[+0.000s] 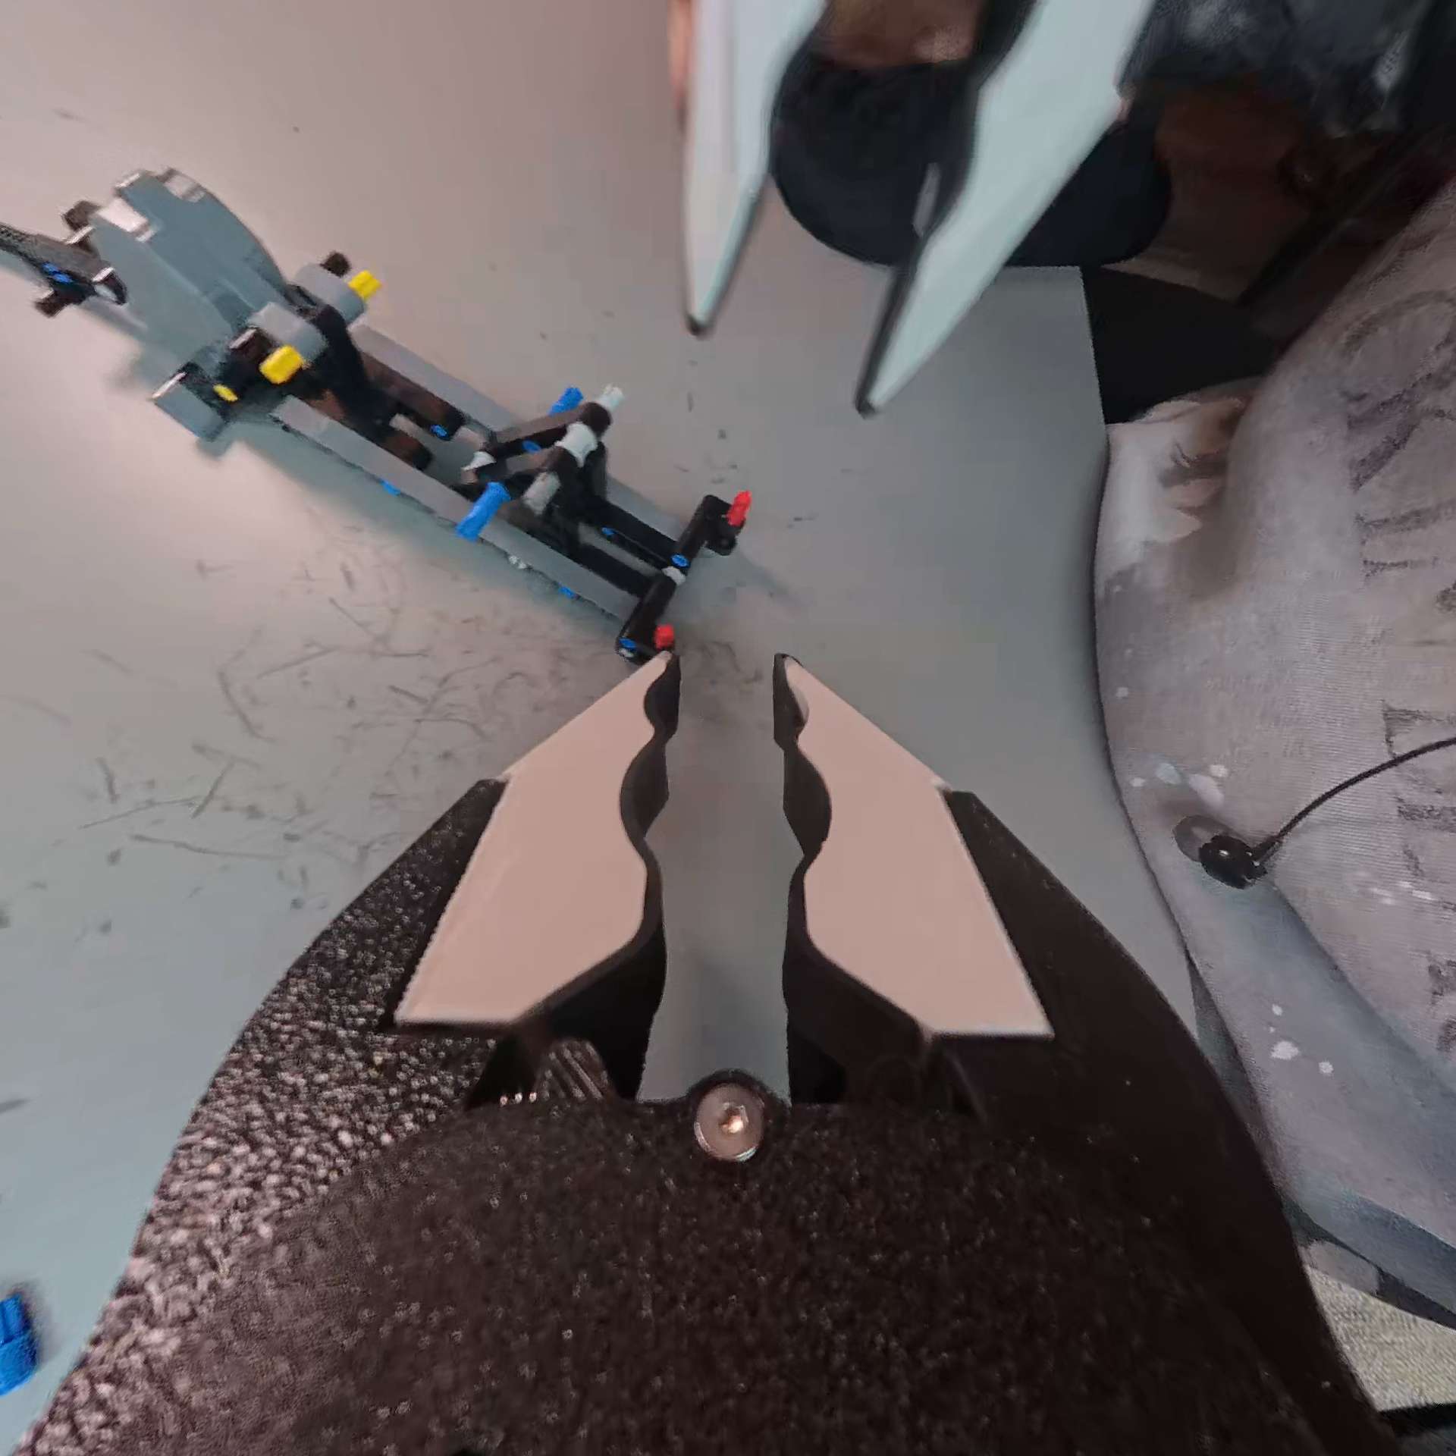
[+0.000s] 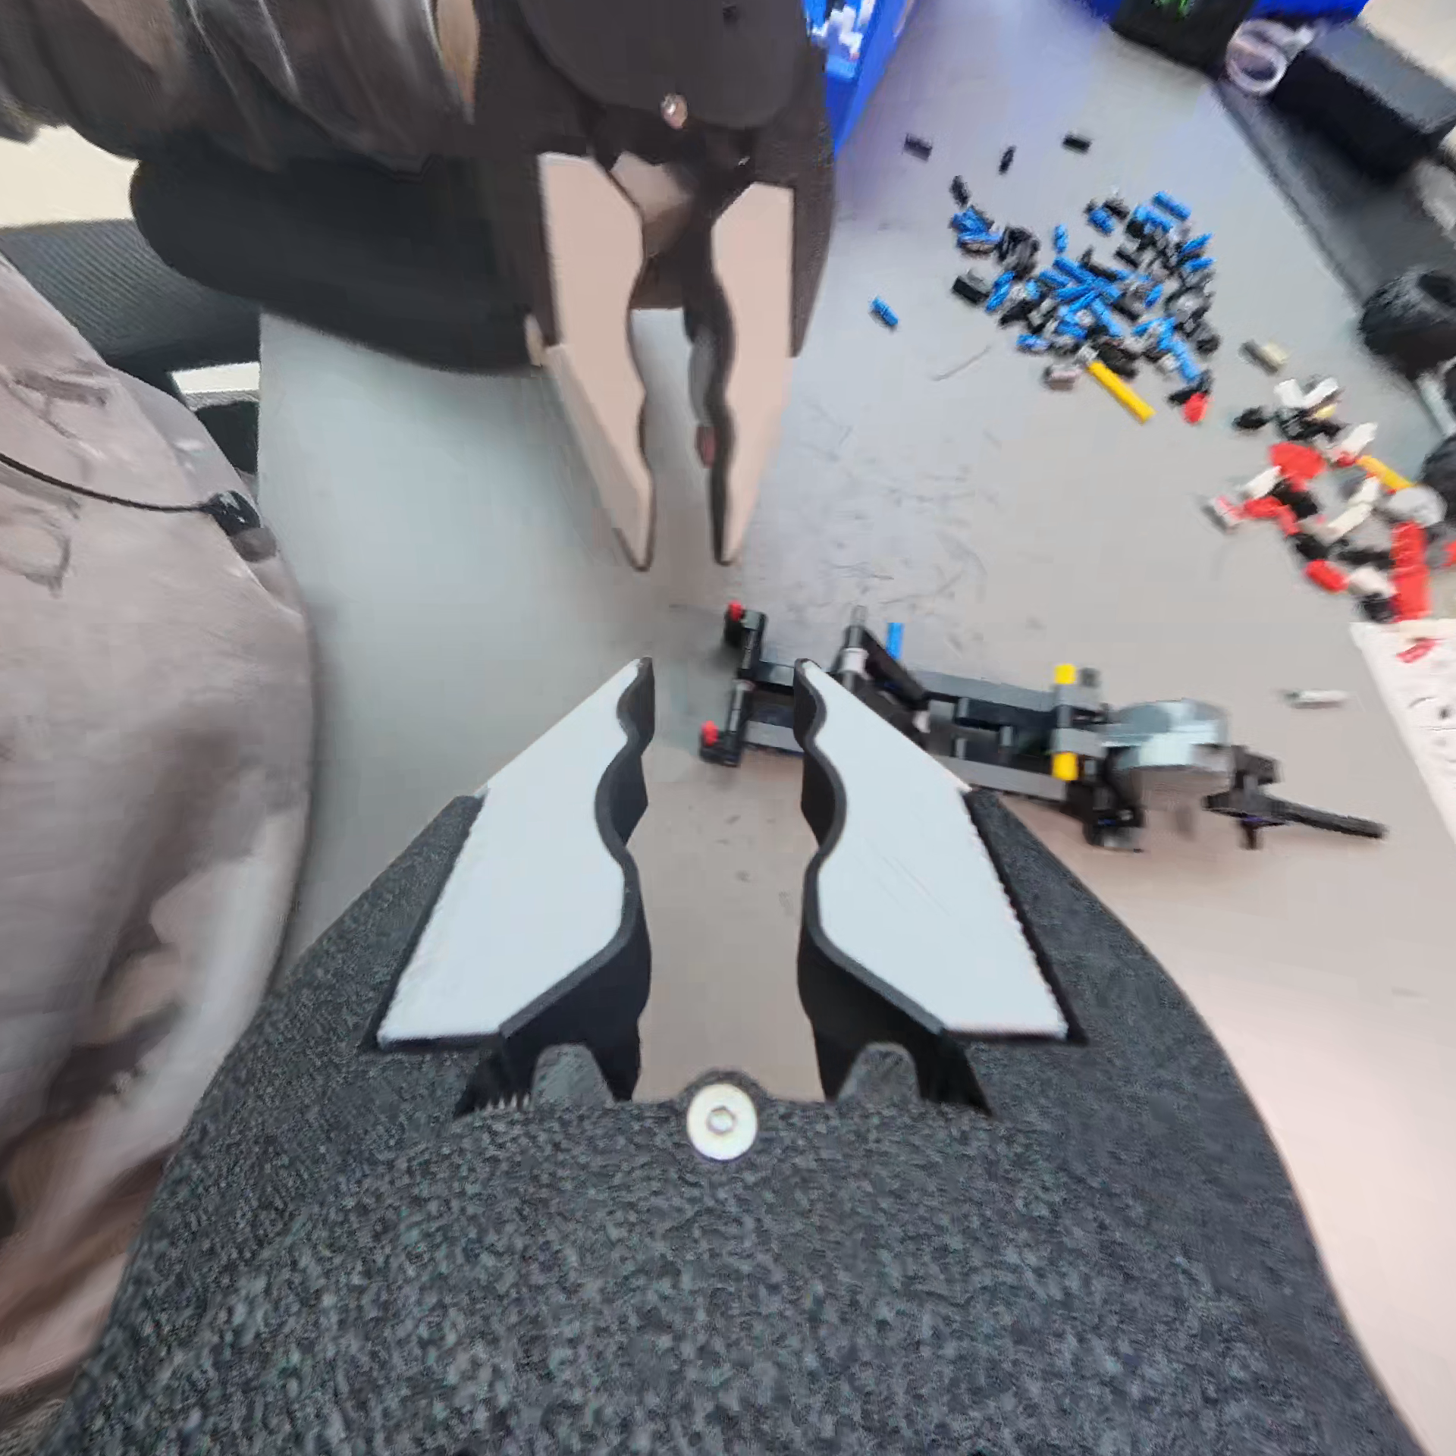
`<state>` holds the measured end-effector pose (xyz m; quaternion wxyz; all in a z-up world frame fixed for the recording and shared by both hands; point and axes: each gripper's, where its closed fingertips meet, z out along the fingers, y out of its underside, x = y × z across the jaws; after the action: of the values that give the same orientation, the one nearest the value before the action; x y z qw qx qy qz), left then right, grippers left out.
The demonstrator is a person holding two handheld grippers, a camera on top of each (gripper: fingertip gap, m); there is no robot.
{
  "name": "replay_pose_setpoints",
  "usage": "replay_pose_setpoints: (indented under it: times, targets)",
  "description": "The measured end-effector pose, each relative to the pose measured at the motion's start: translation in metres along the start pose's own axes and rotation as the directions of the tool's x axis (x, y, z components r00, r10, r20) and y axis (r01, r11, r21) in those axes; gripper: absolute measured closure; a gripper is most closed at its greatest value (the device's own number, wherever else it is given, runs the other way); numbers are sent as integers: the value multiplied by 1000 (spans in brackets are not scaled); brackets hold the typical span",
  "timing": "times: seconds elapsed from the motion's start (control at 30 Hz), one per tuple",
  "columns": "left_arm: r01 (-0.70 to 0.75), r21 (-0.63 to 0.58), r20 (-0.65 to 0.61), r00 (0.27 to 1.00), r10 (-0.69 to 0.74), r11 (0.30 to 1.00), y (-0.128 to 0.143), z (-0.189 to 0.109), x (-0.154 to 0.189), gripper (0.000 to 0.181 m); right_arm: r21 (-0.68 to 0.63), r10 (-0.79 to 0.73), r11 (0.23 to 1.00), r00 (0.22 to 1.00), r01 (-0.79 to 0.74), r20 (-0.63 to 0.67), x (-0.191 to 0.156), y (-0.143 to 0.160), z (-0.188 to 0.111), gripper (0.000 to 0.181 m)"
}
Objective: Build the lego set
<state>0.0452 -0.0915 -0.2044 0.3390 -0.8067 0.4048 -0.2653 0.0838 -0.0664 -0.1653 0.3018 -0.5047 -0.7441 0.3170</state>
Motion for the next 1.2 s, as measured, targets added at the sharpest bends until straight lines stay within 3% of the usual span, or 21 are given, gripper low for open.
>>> replay_pose_setpoints:
  times: [0.07,0.13,0.2,0.27,0.33,0.4,0.5,0.6,0.63,0.67,0.8,0.87,0.93,1.03,1.2]
  targets:
    - [41,9,50,998,-41,999,2,-3,-18,156,-72,91,993,995,-94,-39,-12,14,23,145]
    - [70,14,82,994,-71,997,7,-3,-30,155,-144,85,984,987,-104,-136,-5,33,40,144]
    - [71,11,97,993,-71,997,12,-1,-32,155,-164,67,982,985,-93,-159,0,41,46,163]
    - [39,0,115,993,-38,999,15,-2,-29,154,-182,-32,983,993,10,-115,0,44,44,168]
    - [-7,9,110,994,6,1000,13,-2,-23,154,-211,-223,953,975,217,-7,-4,51,35,168]
    - [-45,23,113,993,42,999,9,-2,-21,154,-181,-420,880,898,439,133,-10,60,22,169]
    - [-105,61,134,986,96,993,0,-2,-18,152,-168,-551,779,787,604,278,-9,77,2,171]
    - [-149,103,186,974,128,983,-10,-2,-19,149,-269,-705,584,643,766,299,20,97,-18,173]
    - [-161,115,205,969,135,980,-13,-3,-20,149,-330,-745,511,601,793,290,36,104,-24,160]
    - [-171,127,222,965,140,977,-16,-3,-21,148,-360,-737,511,613,780,283,44,108,-31,152]
    - [-191,131,282,948,148,973,-20,-5,-28,142,-311,-435,839,894,447,110,43,95,-45,147]
    - [-195,124,306,940,150,973,-19,-6,-34,137,-220,-193,955,980,200,51,26,84,-47,154]
    - [-195,107,322,935,152,975,-19,-7,-43,132,-140,-52,989,999,53,9,6,75,-42,159]
    - [-192,90,310,938,156,977,-24,-3,-53,127,-188,12,981,987,-43,-161,7,89,-29,160]
    - [-273,13,298,919,257,962,-40,12,-64,121,-156,80,981,977,-112,-200,12,94,-27,173]
